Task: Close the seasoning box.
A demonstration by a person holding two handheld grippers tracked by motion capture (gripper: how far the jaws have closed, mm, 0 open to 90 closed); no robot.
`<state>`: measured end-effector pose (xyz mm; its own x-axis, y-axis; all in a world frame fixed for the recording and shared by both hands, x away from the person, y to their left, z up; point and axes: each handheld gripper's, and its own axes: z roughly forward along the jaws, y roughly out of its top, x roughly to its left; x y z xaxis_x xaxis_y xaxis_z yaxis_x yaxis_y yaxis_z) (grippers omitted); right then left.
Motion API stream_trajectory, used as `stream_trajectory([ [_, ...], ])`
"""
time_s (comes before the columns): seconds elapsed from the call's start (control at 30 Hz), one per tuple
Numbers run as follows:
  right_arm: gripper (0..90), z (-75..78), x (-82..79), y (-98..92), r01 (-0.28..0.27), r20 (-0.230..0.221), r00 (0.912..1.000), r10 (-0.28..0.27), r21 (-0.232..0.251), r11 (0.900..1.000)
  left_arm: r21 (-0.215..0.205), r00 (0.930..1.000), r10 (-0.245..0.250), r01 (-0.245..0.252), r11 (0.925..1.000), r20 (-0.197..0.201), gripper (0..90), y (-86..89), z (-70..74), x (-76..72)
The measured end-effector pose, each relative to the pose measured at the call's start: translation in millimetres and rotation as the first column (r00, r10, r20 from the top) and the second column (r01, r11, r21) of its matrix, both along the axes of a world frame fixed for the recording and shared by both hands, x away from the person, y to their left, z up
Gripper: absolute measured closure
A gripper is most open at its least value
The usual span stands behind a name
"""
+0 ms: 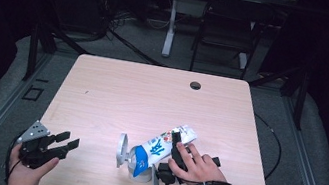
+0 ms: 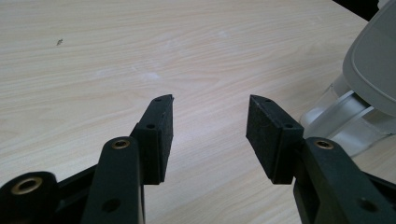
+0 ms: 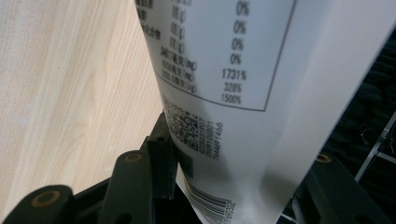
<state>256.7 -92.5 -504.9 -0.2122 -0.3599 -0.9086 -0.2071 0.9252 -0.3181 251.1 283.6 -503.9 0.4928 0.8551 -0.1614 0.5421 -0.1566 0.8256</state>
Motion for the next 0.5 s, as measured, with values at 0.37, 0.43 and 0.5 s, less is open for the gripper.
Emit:
stream_trajectory([
  [0.37, 56.0, 0.1, 0.7, 0.5, 0.000, -0.001, 1.0000, 0.000, -0.003, 1.000, -0.003, 1.0000, 0.006, -0.006, 1.0000, 0.000, 51.6, 1.6, -0.8, 0.6],
  [0.43, 56.1, 0.1, 0.7, 0.5, 0.000, -0.001, 1.0000, 0.000, -0.003, 1.000, -0.003, 1.0000, 0.006, -0.006, 1.0000, 0.001, 51.6, 1.7, -0.7, 0.5],
  [0.5, 56.2, 0.1, 0.5, 0.4, -0.001, 0.000, 1.0000, 0.001, -0.003, 1.000, -0.003, 1.0000, 0.006, -0.006, 1.0000, 0.000, 51.6, 1.5, -0.6, 0.5],
])
